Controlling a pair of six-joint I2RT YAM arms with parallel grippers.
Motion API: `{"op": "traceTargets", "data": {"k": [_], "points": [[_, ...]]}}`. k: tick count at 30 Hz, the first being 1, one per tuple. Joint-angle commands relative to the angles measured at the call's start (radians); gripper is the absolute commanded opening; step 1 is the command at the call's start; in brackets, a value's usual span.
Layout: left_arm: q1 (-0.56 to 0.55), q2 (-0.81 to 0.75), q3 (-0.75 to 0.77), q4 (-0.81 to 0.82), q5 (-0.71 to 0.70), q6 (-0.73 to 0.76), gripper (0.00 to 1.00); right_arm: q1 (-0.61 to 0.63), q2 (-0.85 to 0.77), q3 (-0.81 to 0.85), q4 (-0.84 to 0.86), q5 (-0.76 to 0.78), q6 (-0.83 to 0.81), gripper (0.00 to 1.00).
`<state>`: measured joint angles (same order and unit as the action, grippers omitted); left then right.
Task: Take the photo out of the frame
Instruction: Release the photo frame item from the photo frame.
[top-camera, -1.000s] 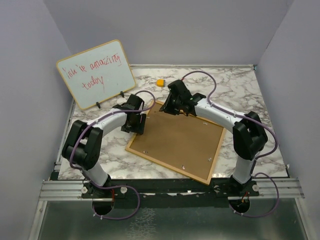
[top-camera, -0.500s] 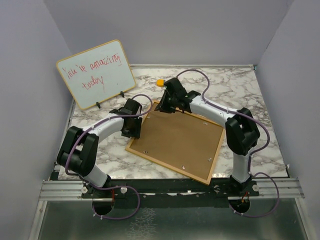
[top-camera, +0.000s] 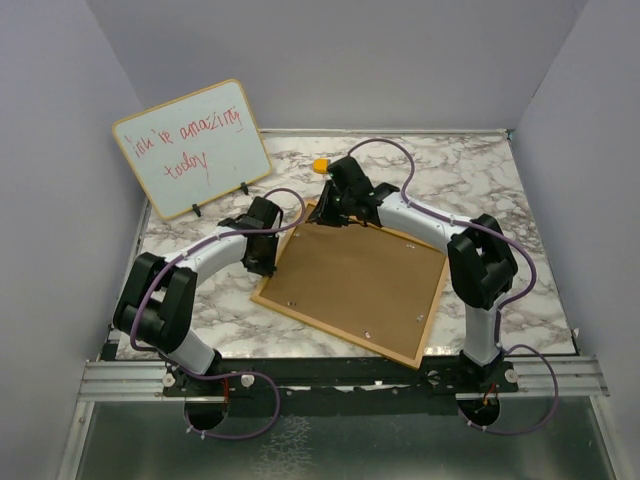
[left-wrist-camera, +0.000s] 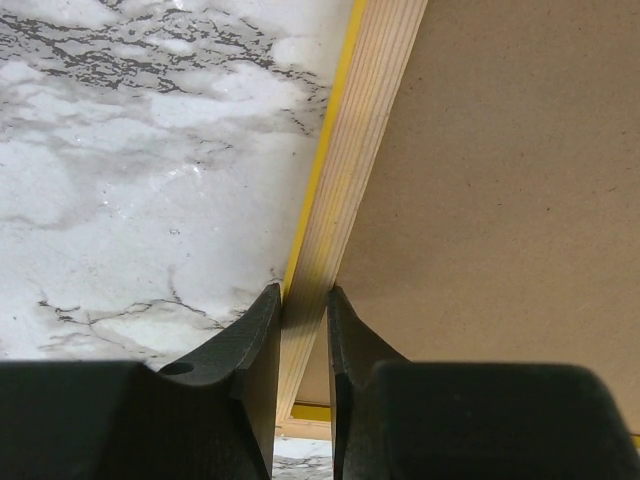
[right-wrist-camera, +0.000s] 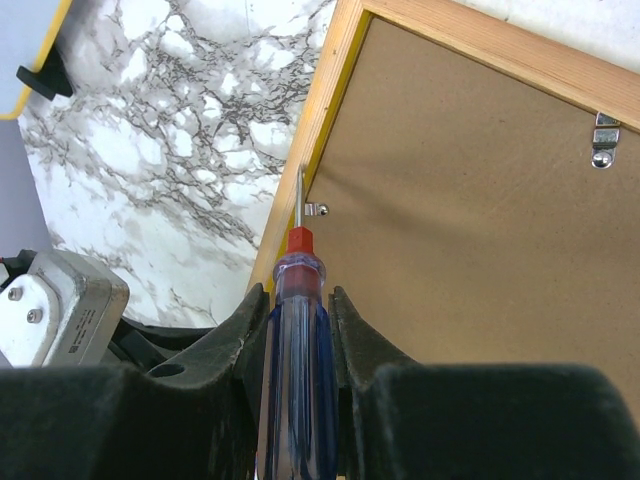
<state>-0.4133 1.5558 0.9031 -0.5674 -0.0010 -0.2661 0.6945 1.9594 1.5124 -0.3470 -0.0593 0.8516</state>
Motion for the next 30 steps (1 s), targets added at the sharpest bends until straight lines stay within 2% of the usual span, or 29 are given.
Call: {"op": "traceTargets", "data": {"k": [1,8,30], "points": [[0.002,0.005,-0.010,-0.010,-0.008,-0.012,0.05,0.007,-0.009,-0.007,-0.046,-0.043,-0.053,0.01],[0.001,0.023,-0.009,-0.009,-0.006,-0.010,0.05,0.008,-0.009,0.001,-0.094,0.018,-0.056,0.00],[0.002,0.010,-0.012,0.003,0.000,0.001,0.05,0.022,-0.054,-0.048,-0.079,0.054,-0.092,0.00]]}}
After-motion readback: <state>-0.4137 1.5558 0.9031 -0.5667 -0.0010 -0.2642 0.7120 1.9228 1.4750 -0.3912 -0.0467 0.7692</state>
